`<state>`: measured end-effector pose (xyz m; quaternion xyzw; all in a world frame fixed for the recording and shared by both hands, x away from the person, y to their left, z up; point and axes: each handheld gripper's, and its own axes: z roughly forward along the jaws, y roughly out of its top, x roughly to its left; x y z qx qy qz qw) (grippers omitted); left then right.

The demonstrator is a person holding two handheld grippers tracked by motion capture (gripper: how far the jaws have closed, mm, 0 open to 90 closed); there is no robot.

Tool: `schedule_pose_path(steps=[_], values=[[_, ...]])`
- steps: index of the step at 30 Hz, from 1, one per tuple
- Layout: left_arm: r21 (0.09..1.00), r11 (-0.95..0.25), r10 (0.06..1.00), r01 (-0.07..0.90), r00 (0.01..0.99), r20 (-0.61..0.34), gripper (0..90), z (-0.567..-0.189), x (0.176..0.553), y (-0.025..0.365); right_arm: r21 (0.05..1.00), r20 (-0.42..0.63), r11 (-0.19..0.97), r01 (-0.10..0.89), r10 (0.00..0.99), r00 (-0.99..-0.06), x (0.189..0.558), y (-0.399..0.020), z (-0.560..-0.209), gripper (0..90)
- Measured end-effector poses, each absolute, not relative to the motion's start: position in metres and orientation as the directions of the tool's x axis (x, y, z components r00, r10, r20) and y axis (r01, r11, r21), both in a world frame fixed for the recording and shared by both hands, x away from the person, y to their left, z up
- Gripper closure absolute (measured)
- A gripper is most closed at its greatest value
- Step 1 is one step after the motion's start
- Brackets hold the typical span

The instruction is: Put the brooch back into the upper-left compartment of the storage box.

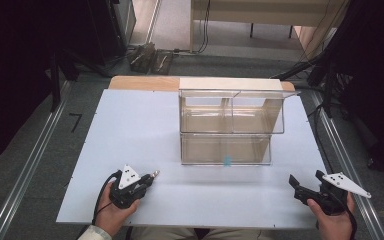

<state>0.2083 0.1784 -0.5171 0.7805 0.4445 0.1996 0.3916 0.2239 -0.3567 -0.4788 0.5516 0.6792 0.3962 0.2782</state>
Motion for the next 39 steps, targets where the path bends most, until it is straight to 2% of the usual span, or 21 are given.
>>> schedule_pose_path(steps=[39], values=[[0.881, -0.175, 0.825, 0.441, 0.553, -0.113, 80.0, -0.483, 0.195, 0.180, 0.843, 0.053, 0.084, 0.531, 0.970, -0.237, 0.225, -0.356, -0.479, 4.8]])
